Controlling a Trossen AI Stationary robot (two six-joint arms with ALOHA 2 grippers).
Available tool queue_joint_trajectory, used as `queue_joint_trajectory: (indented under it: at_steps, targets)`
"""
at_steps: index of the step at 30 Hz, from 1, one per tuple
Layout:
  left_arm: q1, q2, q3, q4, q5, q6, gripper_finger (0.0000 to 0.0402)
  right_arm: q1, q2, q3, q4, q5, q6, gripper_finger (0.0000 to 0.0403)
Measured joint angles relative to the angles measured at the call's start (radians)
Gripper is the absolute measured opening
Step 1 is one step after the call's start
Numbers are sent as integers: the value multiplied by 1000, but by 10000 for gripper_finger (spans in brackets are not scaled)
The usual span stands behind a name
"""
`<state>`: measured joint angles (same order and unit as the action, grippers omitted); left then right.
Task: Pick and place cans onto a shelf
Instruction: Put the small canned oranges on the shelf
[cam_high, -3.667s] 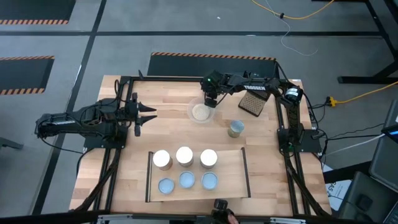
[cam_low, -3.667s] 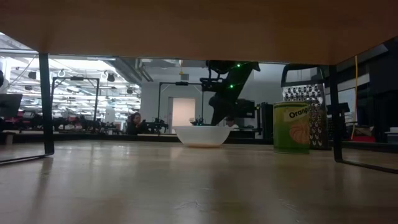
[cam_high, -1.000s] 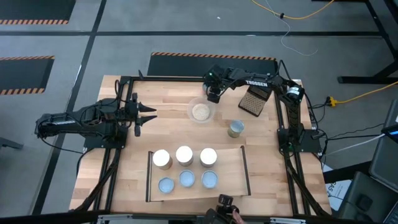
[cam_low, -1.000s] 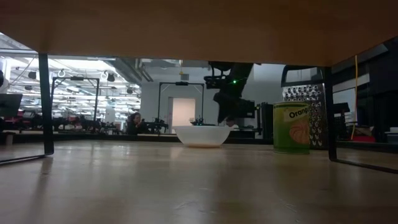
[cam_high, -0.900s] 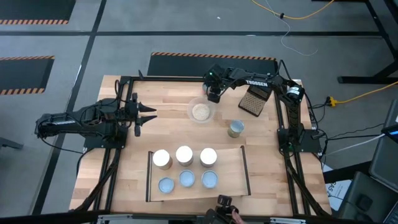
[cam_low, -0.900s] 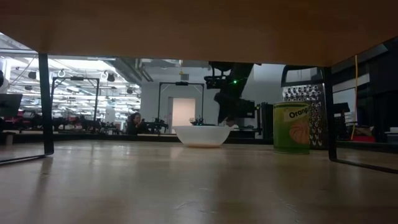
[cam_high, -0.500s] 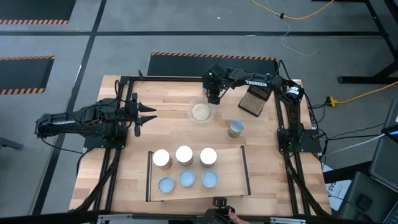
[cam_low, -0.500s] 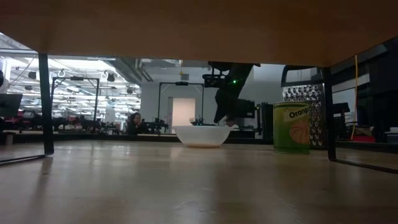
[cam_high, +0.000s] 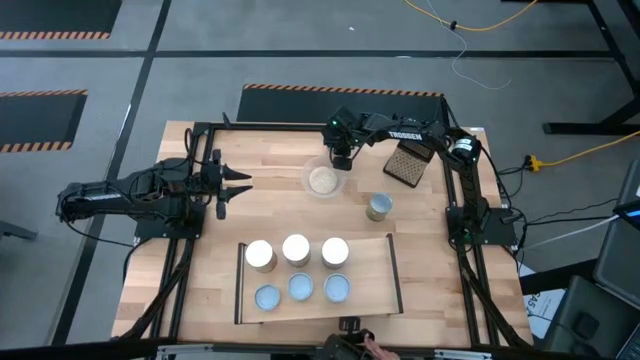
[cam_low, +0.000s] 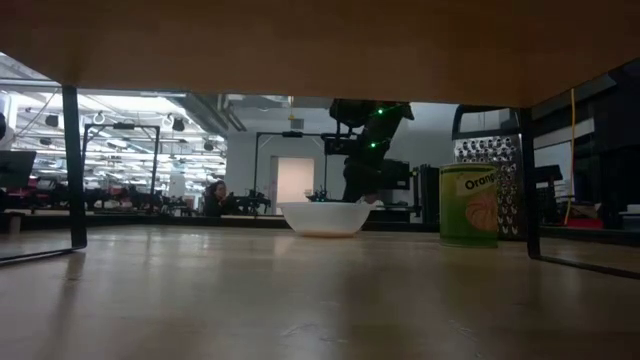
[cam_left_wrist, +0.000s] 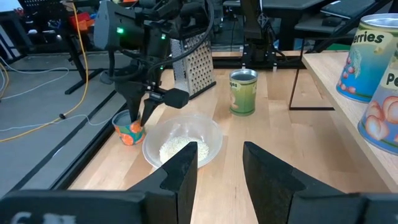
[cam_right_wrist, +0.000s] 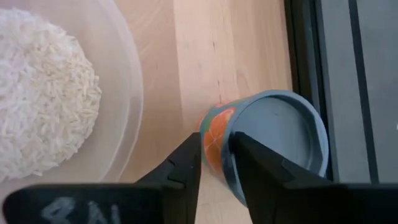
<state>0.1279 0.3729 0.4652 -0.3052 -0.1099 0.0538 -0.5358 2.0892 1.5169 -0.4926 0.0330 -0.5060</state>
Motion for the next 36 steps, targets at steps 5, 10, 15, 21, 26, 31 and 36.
queue_joint_trajectory:
  at_steps: [5, 10, 15, 21, 26, 31, 36]
  targets:
    - [0, 0, 0, 0, 0, 0, 121, 0, 0, 0, 1, 3, 0, 75]
    - [0, 0, 0, 0, 0, 0, 121, 1, -1, 1, -4, -3, 10, 18]
    - [0, 0, 0, 0, 0, -1, 121, 10, -21, 8, -57, -1, 66, 25]
    - [0, 0, 0, 0, 0, -1, 121, 34, -82, 55, -201, -2, 125, 19]
    - [0, 0, 0, 0, 0, 0, 121, 66, -127, 110, -367, -2, 201, 21]
    - [0, 0, 0, 0, 0, 0, 121, 116, -181, 157, -504, -1, 295, 19]
    - [0, 0, 0, -2, 0, 1, 121, 187, -259, 158, -569, -1, 384, 20]
